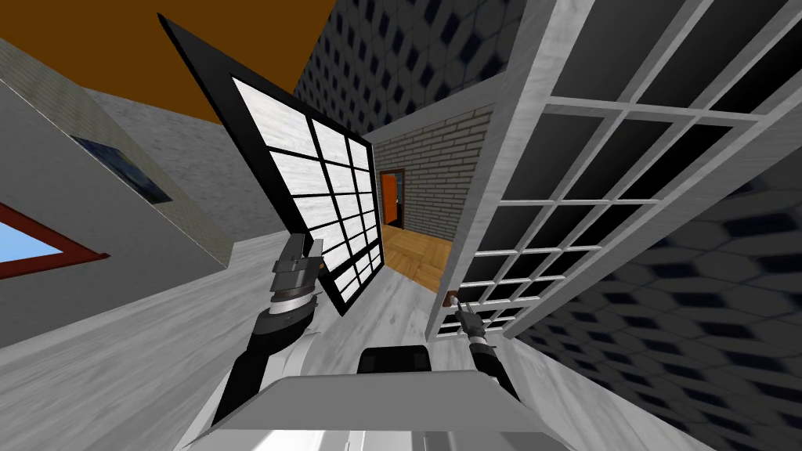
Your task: Pull the door open
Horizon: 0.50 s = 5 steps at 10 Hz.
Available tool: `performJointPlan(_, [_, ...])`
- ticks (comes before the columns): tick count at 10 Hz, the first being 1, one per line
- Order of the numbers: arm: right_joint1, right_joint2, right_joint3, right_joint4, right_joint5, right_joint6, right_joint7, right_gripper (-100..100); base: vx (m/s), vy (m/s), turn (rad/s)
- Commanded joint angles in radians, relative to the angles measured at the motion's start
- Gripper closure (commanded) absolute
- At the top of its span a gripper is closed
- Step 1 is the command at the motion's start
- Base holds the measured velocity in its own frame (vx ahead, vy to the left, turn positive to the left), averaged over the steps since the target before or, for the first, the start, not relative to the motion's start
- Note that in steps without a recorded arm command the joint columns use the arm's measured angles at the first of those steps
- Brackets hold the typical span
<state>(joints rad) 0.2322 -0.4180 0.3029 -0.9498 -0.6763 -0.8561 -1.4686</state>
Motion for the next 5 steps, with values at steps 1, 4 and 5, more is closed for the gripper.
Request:
performJointPlan(1, [-0.006,-0.001,0.005,-0.028,-0.002,0.015,-0.005,-100,0.034,0.079,0.003])
performJointPlan(4, [0.004,-0.010,-0.005,-0.011,-0.006,0.013,-0.006,100,0.007,-0.003,0.002])
performJointPlan(5, [0.004,-0.010,-0.005,-0.011,-0.006,0.013,-0.006,100,-0.009,0.010,-0.002])
